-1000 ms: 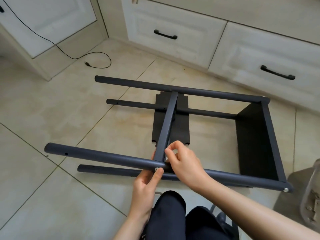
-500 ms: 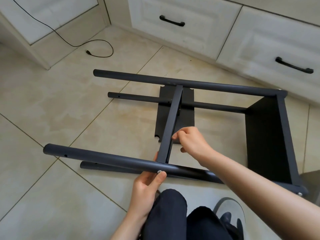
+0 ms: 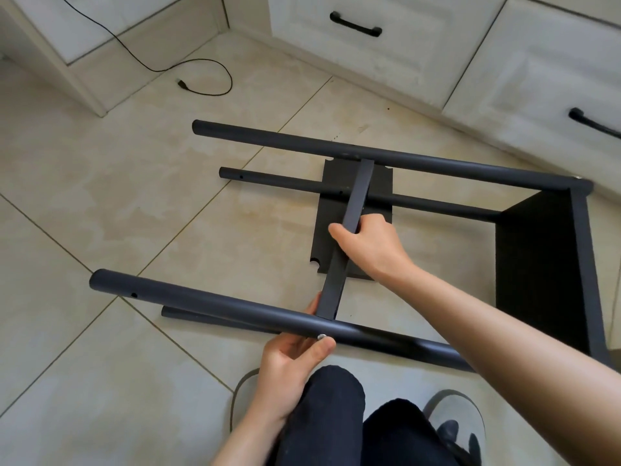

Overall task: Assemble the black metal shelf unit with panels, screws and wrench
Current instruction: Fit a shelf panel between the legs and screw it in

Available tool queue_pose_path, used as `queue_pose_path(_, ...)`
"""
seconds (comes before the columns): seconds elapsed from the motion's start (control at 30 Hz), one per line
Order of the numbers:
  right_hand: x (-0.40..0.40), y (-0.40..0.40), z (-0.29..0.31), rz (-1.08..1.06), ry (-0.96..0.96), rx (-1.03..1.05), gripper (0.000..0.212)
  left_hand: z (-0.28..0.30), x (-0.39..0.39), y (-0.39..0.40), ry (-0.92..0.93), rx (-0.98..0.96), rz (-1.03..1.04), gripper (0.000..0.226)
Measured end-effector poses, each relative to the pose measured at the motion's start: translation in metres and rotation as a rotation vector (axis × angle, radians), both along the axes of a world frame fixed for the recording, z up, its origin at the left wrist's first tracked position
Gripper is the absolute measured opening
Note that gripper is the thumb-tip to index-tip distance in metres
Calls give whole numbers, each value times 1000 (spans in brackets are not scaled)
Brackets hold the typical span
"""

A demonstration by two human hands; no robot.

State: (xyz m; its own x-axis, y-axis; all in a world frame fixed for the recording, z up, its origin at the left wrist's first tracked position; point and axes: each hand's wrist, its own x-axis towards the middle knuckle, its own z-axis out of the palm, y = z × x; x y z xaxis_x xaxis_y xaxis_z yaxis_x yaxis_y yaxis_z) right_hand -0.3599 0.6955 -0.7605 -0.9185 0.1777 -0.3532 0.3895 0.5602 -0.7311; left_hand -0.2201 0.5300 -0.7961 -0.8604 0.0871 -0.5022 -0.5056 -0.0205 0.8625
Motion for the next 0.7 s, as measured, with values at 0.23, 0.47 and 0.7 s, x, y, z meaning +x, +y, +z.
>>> queue_pose_path(0.23,-4,2,2,-4,-8,-16,25,4,-2,-1,22,68,-11,47)
queue_pose_path(0.47,-5,1,0,14,6,-54,23,4,-9,-6,52,118,-55,55)
queue_pose_path(0.7,-11,-1,1,71,3,-127,23,10,-15,-12,16,130,-73,62)
